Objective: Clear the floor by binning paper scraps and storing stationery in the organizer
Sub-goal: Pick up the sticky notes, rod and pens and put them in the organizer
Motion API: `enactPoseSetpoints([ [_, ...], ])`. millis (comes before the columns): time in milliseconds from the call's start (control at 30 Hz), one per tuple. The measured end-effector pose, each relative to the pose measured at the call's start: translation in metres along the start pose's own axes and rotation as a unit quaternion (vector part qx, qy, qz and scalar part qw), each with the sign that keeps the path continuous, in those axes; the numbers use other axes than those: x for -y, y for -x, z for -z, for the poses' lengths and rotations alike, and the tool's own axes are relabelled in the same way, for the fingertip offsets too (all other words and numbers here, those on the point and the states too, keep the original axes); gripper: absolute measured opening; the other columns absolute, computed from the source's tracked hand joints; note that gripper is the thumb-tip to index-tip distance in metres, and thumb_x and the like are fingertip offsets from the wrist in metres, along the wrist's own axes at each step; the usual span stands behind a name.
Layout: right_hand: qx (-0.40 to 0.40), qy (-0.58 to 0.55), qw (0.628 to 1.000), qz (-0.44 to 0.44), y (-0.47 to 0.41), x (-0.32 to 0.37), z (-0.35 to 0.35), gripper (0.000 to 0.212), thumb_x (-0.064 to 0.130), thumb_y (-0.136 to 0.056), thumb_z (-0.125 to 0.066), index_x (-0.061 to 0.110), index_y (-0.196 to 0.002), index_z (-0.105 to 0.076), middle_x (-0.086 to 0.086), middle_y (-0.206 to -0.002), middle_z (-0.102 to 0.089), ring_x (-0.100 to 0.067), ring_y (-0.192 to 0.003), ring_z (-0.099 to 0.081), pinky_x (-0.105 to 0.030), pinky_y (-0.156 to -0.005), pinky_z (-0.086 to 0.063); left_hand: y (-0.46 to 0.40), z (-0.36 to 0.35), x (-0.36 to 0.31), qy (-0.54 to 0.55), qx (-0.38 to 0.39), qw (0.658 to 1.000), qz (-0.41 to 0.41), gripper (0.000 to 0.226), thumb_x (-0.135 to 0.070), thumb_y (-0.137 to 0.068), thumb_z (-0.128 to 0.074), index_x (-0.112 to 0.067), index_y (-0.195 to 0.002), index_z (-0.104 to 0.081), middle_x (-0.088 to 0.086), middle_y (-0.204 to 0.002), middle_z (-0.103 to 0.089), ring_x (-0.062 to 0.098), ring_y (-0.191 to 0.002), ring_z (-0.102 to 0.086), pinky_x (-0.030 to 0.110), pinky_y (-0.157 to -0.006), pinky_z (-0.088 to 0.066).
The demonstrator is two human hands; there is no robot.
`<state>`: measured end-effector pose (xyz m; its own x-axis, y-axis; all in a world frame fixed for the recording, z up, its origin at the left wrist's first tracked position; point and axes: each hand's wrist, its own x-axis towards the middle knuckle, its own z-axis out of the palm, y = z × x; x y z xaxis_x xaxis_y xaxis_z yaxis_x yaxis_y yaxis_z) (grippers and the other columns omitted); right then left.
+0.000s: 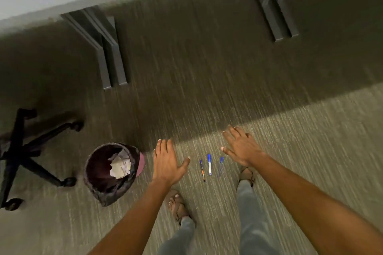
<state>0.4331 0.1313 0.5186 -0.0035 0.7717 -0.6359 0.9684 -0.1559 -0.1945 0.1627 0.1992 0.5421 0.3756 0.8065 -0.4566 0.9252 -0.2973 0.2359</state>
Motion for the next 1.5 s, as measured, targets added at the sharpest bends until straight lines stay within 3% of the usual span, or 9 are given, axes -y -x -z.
enactPoseSetpoints([
  [133, -0.022, -0.048, 0.996, -0.072, -0.012, 0.011, -0.064, 0.071, 0.06, -0.096, -0.025, 0.017, -0.152, -0.017, -0.011, -0.162, -0.007, -0.032, -0.148, -0.012, -0.055, -0.113, -0.026, -0.013, -0.059, 0.045, -0.017, 0.024, 0.999, -0.025, 0.084, -0.061, -0.082, -0.049, -0.004, -0.14, -0.031, 0.017, -0.142, -0.039, 0.035, -0.135, -0.032, 0.047, -0.111, -0.031],
  [367, -0.049, -0.105, 0.984, -0.134, -0.032, 0.009, -0.203, 0.051, 0.043, -0.096, -0.041, 0.014, -0.139, -0.041, -0.009, -0.145, -0.04, -0.031, -0.128, -0.04, -0.046, -0.098, -0.046, -0.043, -0.186, 0.081, 0.007, 0.124, 0.991, -0.052, 0.06, -0.041, -0.085, -0.059, -0.01, -0.132, -0.041, 0.012, -0.128, -0.053, 0.03, -0.12, -0.048, 0.041, -0.094, -0.046],
  [667, -0.079, -0.129, 0.982, -0.117, -0.104, -0.002, -0.375, 0.041, 0.035, -0.093, -0.045, 0.015, -0.129, -0.05, -0.009, -0.124, -0.054, -0.03, -0.112, -0.052, -0.044, -0.087, -0.052, -0.105, -0.375, 0.084, -0.042, 0.172, 0.981, -0.085, 0.058, -0.041, -0.085, -0.059, -0.011, -0.13, -0.038, 0.013, -0.119, -0.058, 0.032, -0.109, -0.057, 0.041, -0.083, -0.049],
  [833, -0.132, -0.15, 0.97, -0.141, -0.156, -0.017, -0.447, 0.036, 0.029, -0.095, -0.05, 0.016, -0.128, -0.051, -0.007, -0.115, -0.061, -0.024, -0.097, -0.059, -0.031, -0.082, -0.047, -0.141, -0.461, 0.086, 0.007, 0.165, 0.986, -0.014, 0.05, -0.046, -0.085, -0.061, -0.016, -0.12, -0.042, 0.008, -0.101, -0.065, 0.03, -0.091, -0.064, 0.039, -0.076, -0.055],
  [967, -0.165, -0.255, 0.931, -0.202, -0.194, -0.034, -0.487, 0.03, 0.02, -0.091, -0.057, 0.013, -0.121, -0.055, -0.012, -0.107, -0.064, -0.028, -0.088, -0.064, -0.032, -0.076, -0.052, -0.17, -0.506, 0.087, 0.098, 0.163, 0.972, 0.136, 0.039, -0.047, -0.078, -0.067, -0.015, -0.099, -0.059, 0.008, -0.099, -0.065, 0.028, -0.092, -0.063, 0.035, -0.078, -0.054],
  [1133, -0.21, -0.315, 0.883, -0.278, -0.223, -0.056, -0.525, 0.029, 0.022, -0.087, -0.067, 0.013, -0.113, -0.061, -0.004, -0.093, -0.07, -0.02, -0.075, -0.068, -0.039, -0.073, -0.06, -0.185, -0.546, 0.086, 0.163, 0.144, 0.963, 0.161, 0.037, -0.048, -0.07, -0.077, -0.015, -0.068, -0.06, 0.004, -0.076, -0.067, 0.022, -0.072, -0.065, 0.031, -0.07, -0.055],
  [1233, -0.223, -0.369, 0.849, -0.305, -0.236, -0.059, -0.534, 0.025, 0.029, -0.082, -0.076, 0.013, -0.099, -0.066, 0.003, -0.076, -0.068, -0.016, -0.068, -0.067, -0.033, -0.071, -0.059, -0.188, -0.56, 0.082, 0.152, 0.119, 0.969, 0.155, 0.038, -0.05, -0.066, -0.08, -0.016, -0.067, -0.062, 0.003, -0.072, -0.067, 0.019, -0.068, -0.065, 0.027, -0.063, -0.051],
  [1400, -0.241, -0.408, 0.811, -0.344, -0.255, -0.056, -0.542, 0.014, 0.024, -0.078, -0.08, 0.019, -0.081, -0.068, 0.007, -0.064, -0.064, -0.01, -0.062, -0.064, -0.033, -0.07, -0.059, -0.189, -0.577, 0.087, 0.225, 0.108, 0.962, 0.109, 0.019, -0.029, -0.075, -0.078, -0.016, -0.068, -0.065, 0.004, -0.066, -0.07, 0.02, -0.064, -0.069, 0.026, -0.066, -0.054],
  [1500, -0.281, -0.476, 0.76, -0.341, -0.25, -0.043, -0.536, 0.009, 0.013, -0.081, -0.076, 0.013, -0.088, -0.07, 0.008, -0.069, -0.065, -0.004, -0.06, -0.063, -0.012, -0.061, -0.054, -0.185, -0.573, 0.091, 0.391, 0.161, 0.898, 0.119, 0.008, -0.014, -0.082, -0.073, -0.008, -0.081, -0.067, 0.012, -0.07, -0.07, 0.019, -0.058, -0.069, 0.027, -0.054, -0.053],
])
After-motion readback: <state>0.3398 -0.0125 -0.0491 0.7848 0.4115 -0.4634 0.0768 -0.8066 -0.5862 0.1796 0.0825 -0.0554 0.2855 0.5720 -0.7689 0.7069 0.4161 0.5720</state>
